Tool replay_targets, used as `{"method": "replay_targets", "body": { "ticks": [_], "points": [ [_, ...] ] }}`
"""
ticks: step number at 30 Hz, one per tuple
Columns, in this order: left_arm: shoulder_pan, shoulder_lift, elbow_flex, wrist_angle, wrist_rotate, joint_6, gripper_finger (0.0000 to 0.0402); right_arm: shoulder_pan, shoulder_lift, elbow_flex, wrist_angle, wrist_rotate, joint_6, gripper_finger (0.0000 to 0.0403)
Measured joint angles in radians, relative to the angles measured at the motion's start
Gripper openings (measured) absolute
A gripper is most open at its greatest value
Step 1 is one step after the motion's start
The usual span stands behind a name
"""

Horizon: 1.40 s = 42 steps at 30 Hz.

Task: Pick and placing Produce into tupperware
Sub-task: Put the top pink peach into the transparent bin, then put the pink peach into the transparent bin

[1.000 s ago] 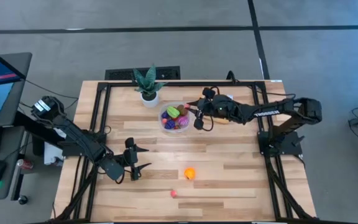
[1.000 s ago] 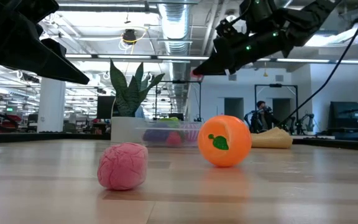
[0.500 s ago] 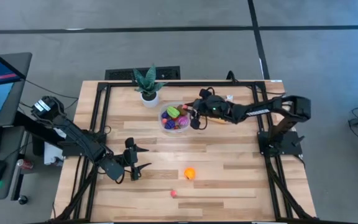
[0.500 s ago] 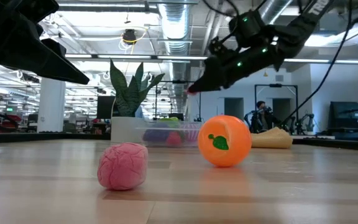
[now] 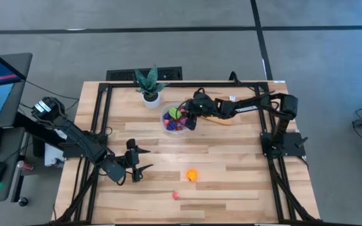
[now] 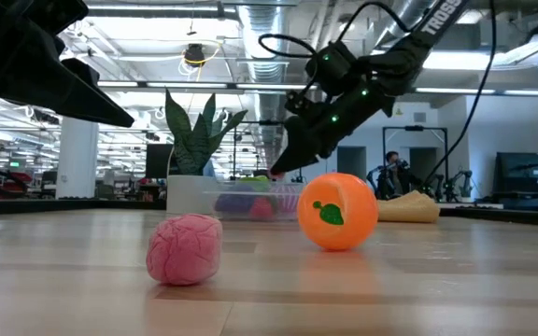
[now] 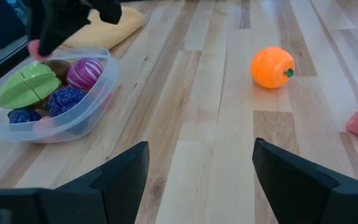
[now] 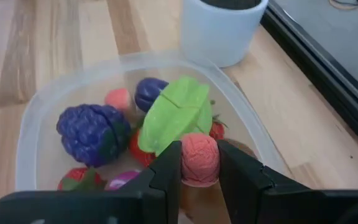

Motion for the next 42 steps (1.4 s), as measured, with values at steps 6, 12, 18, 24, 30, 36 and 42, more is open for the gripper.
{"method": "replay_targets", "body": {
  "ticks": [6,12,18,24,30,36,42],
  "points": [
    [0.0,0.0,0.0,-0.006,0.0,0.0,0.0277,0.014,-0.022,0.005,-0.01,-0.001,0.002,0.0118],
    [0.0,0.0,0.0,-0.006,0.0,0.0,0.0277,0.02,-0.036,0.005,-0.057,0.0,0.01,0.0118],
    [0.0,0.0,0.0,-0.004,0.0,-0.003,0.0277,0.019,-0.037,0.005,-0.109,0.0,0.036,0.0131],
    [0.0,0.0,0.0,-0.004,0.0,-0.008,0.0277,0.02,-0.037,0.005,-0.105,0.0,0.051,0.0183],
    [0.0,0.0,0.0,-0.004,0.0,-0.009,0.0277,0.02,-0.037,0.005,-0.104,0.0,0.053,0.0232],
    [0.0,0.0,0.0,-0.003,0.0,-0.009,0.0277,0.058,-0.069,0.003,-0.12,0.001,0.013,0.0244],
    [0.0,0.0,0.0,0.005,0.001,-0.016,0.0277,0.121,-0.161,0.003,-0.213,0.012,0.001,0.0244]
  ]
}}
